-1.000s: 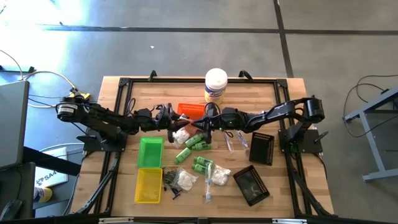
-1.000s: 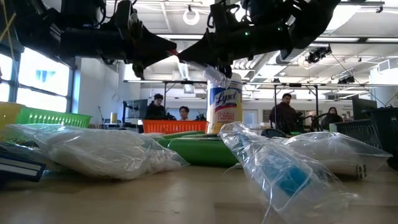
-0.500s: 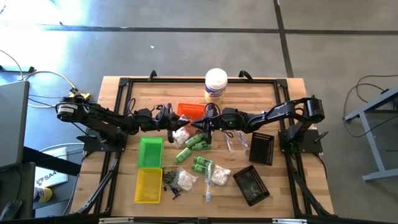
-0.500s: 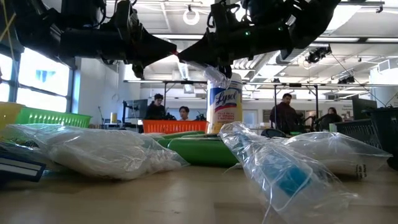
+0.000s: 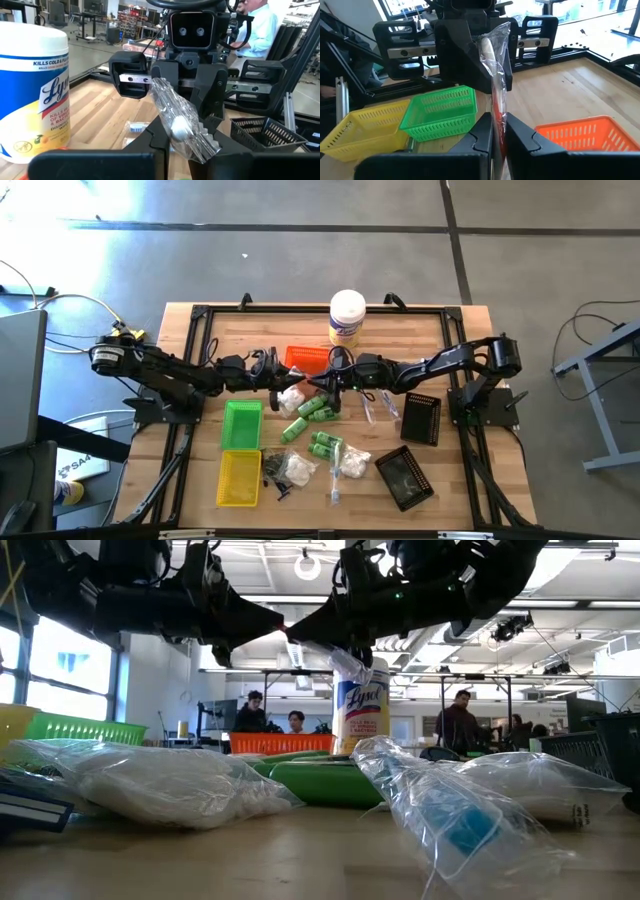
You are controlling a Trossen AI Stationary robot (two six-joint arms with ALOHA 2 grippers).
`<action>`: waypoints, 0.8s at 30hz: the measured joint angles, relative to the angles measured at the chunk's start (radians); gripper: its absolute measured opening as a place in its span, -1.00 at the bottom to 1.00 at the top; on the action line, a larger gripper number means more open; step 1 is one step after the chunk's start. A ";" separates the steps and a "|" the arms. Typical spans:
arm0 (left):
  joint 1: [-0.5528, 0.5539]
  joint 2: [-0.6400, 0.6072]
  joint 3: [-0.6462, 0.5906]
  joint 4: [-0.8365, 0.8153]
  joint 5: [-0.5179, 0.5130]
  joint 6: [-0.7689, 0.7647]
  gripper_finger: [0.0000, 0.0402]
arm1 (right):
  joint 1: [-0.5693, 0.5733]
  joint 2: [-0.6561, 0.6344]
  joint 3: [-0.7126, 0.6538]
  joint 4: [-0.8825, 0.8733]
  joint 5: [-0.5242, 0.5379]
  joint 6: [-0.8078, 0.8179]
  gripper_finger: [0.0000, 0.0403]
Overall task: Pick & Place Travel size toiletries
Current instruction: Put the red toothbrush into the orange bin
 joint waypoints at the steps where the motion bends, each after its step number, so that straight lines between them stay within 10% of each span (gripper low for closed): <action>1: 0.000 0.000 0.000 0.000 0.000 0.002 -0.84 | 0.000 0.000 0.000 0.000 0.000 0.000 -0.89; 24: 0.001 0.002 -0.001 -0.024 -0.003 0.021 -0.85 | -0.003 -0.029 0.002 -0.004 0.004 0.002 -0.27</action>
